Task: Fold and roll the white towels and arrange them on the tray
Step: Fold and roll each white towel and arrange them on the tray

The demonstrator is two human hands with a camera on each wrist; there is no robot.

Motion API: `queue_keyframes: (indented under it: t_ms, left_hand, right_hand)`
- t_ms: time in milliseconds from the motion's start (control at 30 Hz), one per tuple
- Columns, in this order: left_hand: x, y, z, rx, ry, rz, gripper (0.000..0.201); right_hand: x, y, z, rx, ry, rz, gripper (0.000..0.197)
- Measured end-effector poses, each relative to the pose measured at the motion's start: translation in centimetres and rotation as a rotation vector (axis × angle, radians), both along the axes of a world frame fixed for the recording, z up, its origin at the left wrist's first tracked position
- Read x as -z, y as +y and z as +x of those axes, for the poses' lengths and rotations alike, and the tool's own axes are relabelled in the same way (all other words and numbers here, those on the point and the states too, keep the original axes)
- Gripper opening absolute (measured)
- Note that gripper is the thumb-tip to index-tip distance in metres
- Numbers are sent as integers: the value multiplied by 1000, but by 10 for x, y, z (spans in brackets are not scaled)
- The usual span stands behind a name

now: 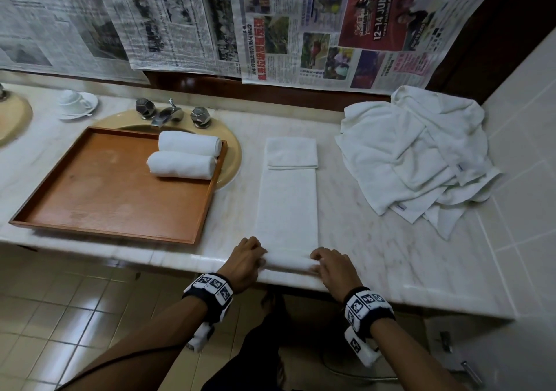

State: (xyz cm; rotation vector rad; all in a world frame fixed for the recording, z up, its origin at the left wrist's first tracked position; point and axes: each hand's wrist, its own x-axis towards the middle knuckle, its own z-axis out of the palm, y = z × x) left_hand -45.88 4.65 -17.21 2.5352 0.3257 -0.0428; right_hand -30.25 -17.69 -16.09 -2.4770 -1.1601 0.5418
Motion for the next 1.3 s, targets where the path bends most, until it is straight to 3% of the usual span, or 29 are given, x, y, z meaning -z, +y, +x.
queue_keyframes:
  t_ms: [67, 200, 333, 433, 533, 633, 700, 867, 1100, 1200, 1300]
  left_hand:
    - [-5, 3, 4, -36, 31, -80, 34]
    - [-15, 3, 10, -157, 2, -100, 23]
    - [-9, 3, 7, -153, -81, 48, 5]
    - [-1, 1, 0, -93, -88, 118, 20]
    - [0, -3, -8, -40, -70, 201, 32]
    - [-5, -3, 1, -36, -22, 286, 38]
    - [-8, -2, 10, -53, -16, 330, 36]
    - [-9, 3, 18, -84, -25, 254, 23]
    - [-4, 14, 28, -168, 33, -17, 30]
    - [-13, 13, 38, -180, 47, -1, 31]
    - [-19, 17, 48, -162, 63, 46, 32]
  right_hand:
    - [-4, 3, 3, 61, 33, 45, 31]
    - [-3, 13, 6, 194, 28, 81, 4]
    - [8, 20, 1, 203, -9, 182, 17]
    - [17, 15, -5, 150, -8, 320, 25]
    - [23, -1, -8, 55, -21, 392, 15]
    - [30, -12, -11, -14, -61, 302, 45]
    - [29, -6, -8, 21, -126, 247, 51]
    - [23, 13, 9, 5, -129, 233, 35]
    - [11, 22, 27, 23, 76, 115, 26]
    - [2, 30, 34, 137, 197, 142, 22]
    - [-4, 37, 39, 217, 194, 152, 12]
